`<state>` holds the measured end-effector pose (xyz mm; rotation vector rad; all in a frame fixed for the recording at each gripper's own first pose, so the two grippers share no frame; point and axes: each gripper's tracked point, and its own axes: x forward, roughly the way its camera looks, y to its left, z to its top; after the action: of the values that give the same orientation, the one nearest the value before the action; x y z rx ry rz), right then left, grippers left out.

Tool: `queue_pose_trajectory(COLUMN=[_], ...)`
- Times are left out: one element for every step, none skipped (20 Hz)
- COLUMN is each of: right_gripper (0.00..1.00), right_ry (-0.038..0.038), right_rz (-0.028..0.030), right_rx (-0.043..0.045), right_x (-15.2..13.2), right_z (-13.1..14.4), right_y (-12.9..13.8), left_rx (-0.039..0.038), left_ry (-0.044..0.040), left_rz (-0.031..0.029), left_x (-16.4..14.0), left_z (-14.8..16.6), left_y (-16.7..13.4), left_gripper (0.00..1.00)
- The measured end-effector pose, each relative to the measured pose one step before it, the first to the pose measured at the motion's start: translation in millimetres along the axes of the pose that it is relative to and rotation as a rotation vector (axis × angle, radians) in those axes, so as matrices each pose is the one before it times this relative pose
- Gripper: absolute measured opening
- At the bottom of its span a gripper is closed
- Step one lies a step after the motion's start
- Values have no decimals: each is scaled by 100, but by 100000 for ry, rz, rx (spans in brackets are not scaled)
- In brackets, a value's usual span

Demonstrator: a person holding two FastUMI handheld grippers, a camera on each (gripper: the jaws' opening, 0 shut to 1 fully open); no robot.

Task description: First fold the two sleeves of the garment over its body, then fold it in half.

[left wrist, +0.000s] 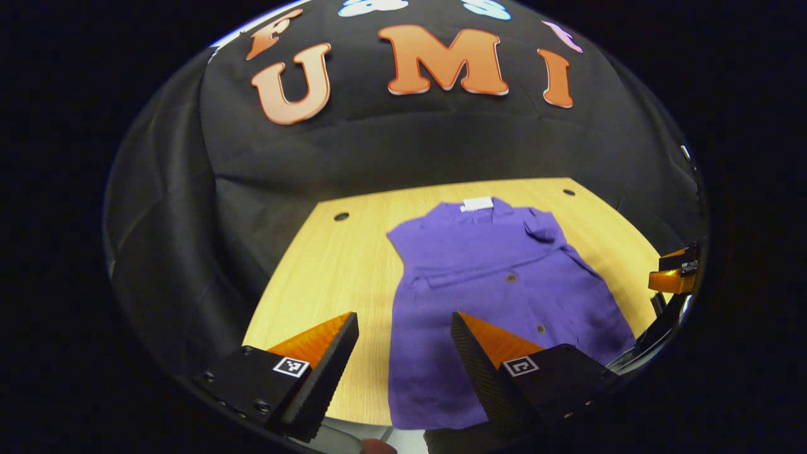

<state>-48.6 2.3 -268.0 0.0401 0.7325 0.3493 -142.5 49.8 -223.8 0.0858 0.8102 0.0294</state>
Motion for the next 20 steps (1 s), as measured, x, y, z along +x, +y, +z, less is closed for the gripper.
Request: queue_pose_trajectory(right_gripper=[96,96,95,96,96,96,96,96,96,96,96,95,96,96,96,96,96,96,96,96], right_ry=[3909,2525,2675,2847,3194,2326,2969,2860,2954,2852,3305,2650,2209,2131,2328,1584,1323,970,1299,888], right_rz=[-154,93,-358,-113,-536,361,-354,400,39,723,754,215,86,-302,-302,-94,64,104,202,92], right_rx=[977,1011,566,426,172,199,205,394,632,924,983,932,705,437,66,117,207,510,278,294], right_x=[233,247,200,132,218,311,340,334,377,286,321,298,327,255,274,291,284,137,235,200], right_z=[-1141,-957,-867,-1019,-843,-704,-817,-804,-872,-668,-794,-670,-444,-433,-413,-326,-251,-222,-173,-283], right_y=[-37,51,-126,-325,-95,43,-64,-66,40,79,128,-141,-37,-59,-178,-132,58,-52,36,-9], left_rx=[-2,-223,-691,-954,-1018,-832,-428,-14,23,-197,-280,-419,-1154,-2039,-1615,-1207,-995,-778,-808,-958], left_ry=[4283,3842,2978,3525,3563,3741,3878,4067,3647,3758,3774,3607,4845,5176,4273,3058,2810,1489,1761,1181], left_rz=[-659,-558,-495,-674,-923,-803,-793,-680,-671,-994,-700,-769,-1888,-1678,-938,-267,-793,-221,310,320], left_x=[519,419,281,254,223,250,613,513,658,466,335,502,514,488,890,521,339,298,168,202], left_z=[-1397,-1178,-1096,-1054,-1269,-1105,-1176,-1070,-1006,-1045,-1079,-993,-1208,-1245,-1042,-718,-414,-244,-329,-176], left_y=[11,85,-16,110,68,-56,-153,-45,69,2,72,228,-136,-74,24,276,169,60,48,123], left_gripper=[95,96,96,96,96,96,96,96,96,96,96,96,96,96,97,97,97,97,98,98])
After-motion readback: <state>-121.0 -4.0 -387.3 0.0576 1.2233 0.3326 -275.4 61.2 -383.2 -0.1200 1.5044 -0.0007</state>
